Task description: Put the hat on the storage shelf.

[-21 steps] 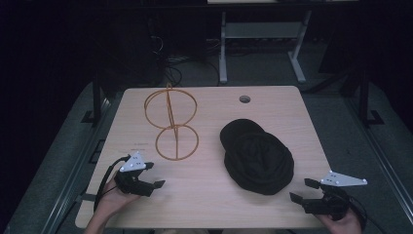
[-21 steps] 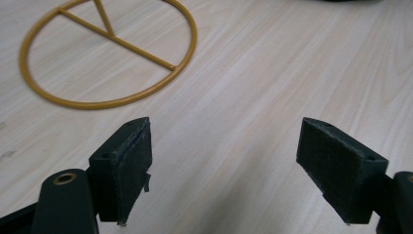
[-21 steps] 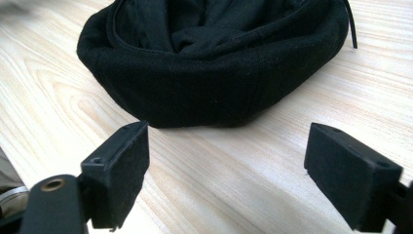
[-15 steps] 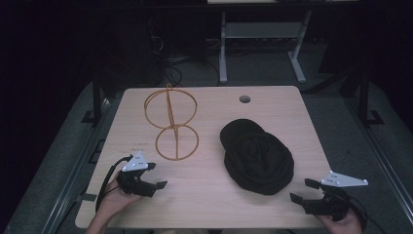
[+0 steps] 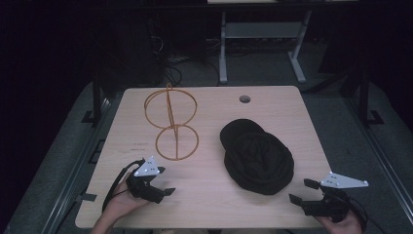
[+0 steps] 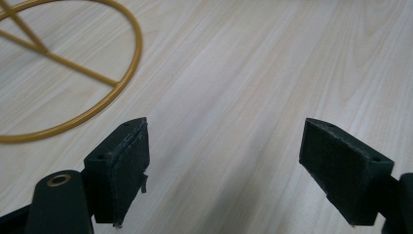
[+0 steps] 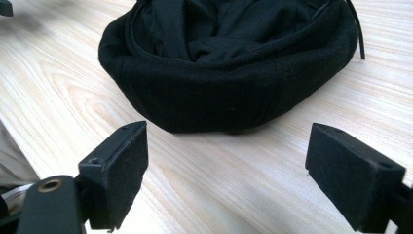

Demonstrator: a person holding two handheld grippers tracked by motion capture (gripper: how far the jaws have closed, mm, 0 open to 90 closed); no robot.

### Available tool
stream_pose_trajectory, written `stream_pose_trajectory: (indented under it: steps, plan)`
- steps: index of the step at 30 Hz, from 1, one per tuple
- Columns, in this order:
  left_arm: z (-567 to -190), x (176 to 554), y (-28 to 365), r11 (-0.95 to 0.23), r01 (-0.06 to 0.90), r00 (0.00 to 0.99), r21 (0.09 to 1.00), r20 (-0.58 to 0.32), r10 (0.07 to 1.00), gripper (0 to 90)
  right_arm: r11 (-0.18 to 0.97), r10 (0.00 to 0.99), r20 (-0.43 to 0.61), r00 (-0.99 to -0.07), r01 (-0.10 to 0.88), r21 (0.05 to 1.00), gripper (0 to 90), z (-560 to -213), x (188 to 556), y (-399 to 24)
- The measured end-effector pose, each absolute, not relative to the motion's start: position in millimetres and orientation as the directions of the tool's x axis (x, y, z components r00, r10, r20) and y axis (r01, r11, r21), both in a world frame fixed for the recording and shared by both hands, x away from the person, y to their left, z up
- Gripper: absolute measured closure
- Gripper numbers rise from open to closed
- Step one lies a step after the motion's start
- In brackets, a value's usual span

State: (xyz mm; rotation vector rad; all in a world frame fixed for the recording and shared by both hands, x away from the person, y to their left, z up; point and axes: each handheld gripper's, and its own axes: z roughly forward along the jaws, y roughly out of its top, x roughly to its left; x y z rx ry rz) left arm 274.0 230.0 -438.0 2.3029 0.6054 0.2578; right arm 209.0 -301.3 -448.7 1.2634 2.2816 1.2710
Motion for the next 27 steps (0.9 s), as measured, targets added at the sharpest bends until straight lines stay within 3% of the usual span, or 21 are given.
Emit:
stream_pose_trajectory:
  steps: [27]
  plan:
    - [-397.8,292.5,125.8,-0.681,0.166,0.96,0.714,0.04,0.276,17.4,0.267,0.762,0.187,-0.62,0.563,0.782,15.3,-449.6,212.2,-296.9]
